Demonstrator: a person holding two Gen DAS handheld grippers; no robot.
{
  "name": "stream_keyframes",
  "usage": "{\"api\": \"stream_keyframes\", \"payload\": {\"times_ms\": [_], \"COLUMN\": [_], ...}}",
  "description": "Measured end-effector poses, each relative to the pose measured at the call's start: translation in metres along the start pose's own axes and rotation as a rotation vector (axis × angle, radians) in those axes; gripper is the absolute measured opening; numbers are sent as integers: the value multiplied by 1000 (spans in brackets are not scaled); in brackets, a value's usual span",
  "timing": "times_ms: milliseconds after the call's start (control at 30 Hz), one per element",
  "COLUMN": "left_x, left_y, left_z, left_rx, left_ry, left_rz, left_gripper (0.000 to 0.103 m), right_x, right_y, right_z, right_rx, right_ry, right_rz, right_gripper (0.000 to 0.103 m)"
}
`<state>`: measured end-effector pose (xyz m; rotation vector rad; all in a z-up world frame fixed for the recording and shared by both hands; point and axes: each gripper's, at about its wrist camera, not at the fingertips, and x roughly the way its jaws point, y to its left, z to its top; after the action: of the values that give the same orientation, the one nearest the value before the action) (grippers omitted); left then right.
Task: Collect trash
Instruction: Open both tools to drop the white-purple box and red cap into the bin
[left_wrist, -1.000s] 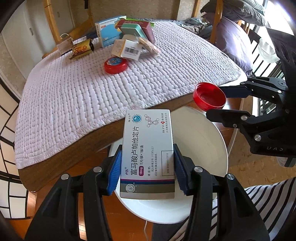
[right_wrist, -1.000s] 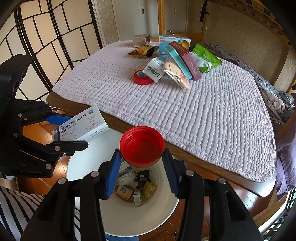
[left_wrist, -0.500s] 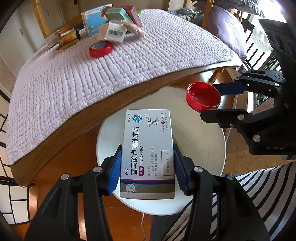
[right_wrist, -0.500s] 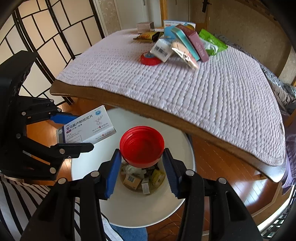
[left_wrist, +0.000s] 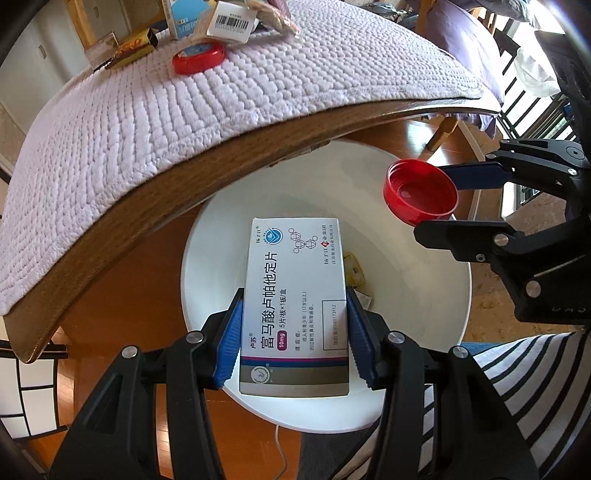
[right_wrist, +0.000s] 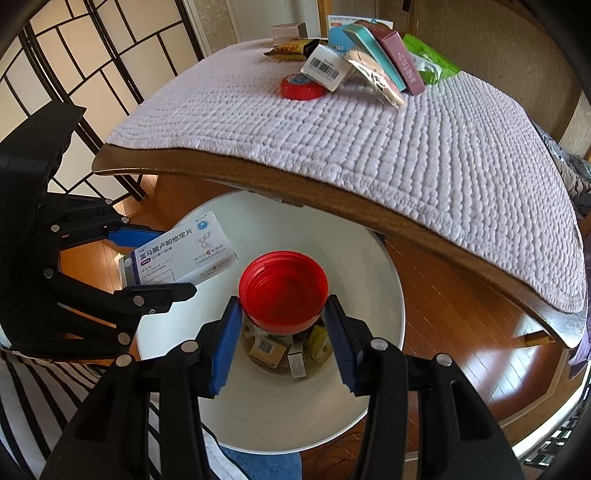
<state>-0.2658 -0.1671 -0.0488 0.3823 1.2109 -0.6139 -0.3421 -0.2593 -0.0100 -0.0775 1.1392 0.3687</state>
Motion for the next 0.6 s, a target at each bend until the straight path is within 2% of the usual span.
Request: {"api": "stream_keyframes", "payload": {"times_ms": [433, 467, 500, 600], "left_x": [30, 30, 32, 31], "left_y": [-11, -12, -13, -13], "left_z": [5, 3, 3, 1], "left_rx": [15, 16, 14, 12], "left_ry": [32, 31, 30, 24], "left_rz": [12, 13, 11, 14], "left_gripper": [53, 55, 63, 66], "right_x": [25, 26, 26, 28], "right_y": [1, 2, 1, -1], "right_z": [-6, -6, -8, -9], "right_rx": [13, 11, 16, 26], "right_ry": [26, 25, 24, 26], "right_rz": [8, 7, 4, 7], "right_gripper": [46, 48, 50, 50]}}
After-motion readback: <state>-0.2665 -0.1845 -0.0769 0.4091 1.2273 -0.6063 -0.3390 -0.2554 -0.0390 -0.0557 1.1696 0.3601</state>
